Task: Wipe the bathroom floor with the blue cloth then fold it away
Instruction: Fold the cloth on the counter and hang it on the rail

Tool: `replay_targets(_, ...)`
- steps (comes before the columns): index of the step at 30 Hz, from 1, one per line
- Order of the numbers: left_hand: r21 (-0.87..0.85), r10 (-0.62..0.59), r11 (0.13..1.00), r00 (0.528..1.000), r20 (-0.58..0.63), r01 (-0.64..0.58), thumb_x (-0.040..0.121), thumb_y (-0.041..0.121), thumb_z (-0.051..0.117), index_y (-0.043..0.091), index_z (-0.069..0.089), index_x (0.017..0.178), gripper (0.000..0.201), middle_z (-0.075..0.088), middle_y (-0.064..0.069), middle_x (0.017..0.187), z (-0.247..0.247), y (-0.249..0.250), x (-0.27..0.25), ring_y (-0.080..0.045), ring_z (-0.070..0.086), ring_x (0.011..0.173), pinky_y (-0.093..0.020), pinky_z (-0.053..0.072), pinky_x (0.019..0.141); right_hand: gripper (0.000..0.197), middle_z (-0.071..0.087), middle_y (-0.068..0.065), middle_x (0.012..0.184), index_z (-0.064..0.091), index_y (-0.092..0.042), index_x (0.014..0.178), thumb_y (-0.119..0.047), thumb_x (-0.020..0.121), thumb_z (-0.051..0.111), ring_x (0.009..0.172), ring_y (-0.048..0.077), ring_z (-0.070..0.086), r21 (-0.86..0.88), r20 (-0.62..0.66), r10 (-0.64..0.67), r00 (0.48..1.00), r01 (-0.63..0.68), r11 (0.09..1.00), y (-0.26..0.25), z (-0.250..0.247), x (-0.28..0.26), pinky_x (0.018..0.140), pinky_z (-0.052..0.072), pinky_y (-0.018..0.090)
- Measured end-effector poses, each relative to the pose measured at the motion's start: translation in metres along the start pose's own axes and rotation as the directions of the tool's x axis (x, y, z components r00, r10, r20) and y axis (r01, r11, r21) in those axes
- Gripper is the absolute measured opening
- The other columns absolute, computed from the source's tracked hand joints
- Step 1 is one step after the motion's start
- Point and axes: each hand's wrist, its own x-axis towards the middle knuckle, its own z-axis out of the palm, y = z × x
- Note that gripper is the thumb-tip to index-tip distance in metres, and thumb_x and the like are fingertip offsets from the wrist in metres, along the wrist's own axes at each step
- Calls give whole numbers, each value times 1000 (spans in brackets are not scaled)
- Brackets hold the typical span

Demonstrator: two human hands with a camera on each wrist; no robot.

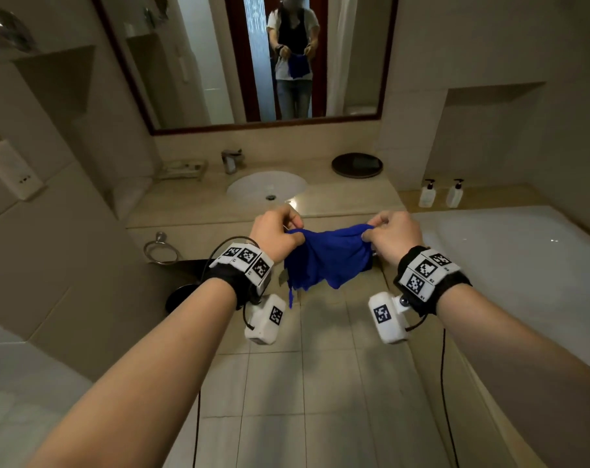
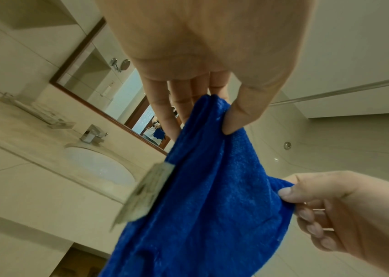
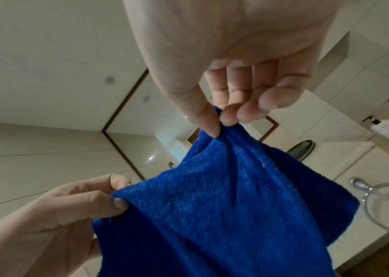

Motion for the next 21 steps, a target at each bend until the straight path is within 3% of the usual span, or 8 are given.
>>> replay_targets(7, -12, -43, 999, 999, -7, 42, 73, 1, 68, 15, 63, 84, 19, 55, 7, 68, 13, -47, 105, -11, 53, 64, -22, 45, 61, 15, 67, -1, 81, 60, -27, 74, -17, 78, 71, 82, 21, 65, -84, 73, -14, 997, 20, 996, -2, 43, 102, 76, 56, 35)
replay_targets(12, -50, -45, 998, 999, 30, 46, 73, -1, 66, 16, 61, 83, 21, 54, 6, 67, 29, -91, 202, -13, 53, 64, -28, 47, 64, 13, 65, 2, 83, 59, -26, 79, -18, 79, 68, 80, 21, 64, -172, 60, 29, 998, -18, 985, -1, 78, 189, 70, 56, 38)
replay_targets(15, -56, -37, 998, 997, 64, 41, 76, 2, 65, 24, 59, 83, 24, 59, 4, 78, 38, -116, 267, -15, 58, 71, -30, 52, 66, 14, 63, 1, 86, 58, -29, 81, -18, 81, 67, 81, 20, 62, -195, 30, 50, 998, -43, 980, -4, 96, 244, 57, 45, 28)
replay_targets(17, -7, -36, 999, 995, 95, 37, 79, 5, 66, 25, 58, 85, 23, 60, 6, 85, 41, -129, 308, -15, 60, 81, -30, 54, 71, 16, 64, 2, 87, 60, -29, 78, -16, 81, 69, 81, 22, 62, -187, 27, 55, 998, -49, 981, -8, 105, 281, 55, 43, 25)
replay_targets(21, 41, -4, 999, 987, 160, -3, 81, 8, 66, 27, 57, 89, 23, 57, 13, 83, 49, -149, 381, -13, 59, 85, -20, 47, 68, 12, 66, 0, 86, 65, -24, 83, -14, 80, 69, 83, 20, 63, -189, 64, 96, 993, -82, 978, -8, 121, 345, 55, 43, 23)
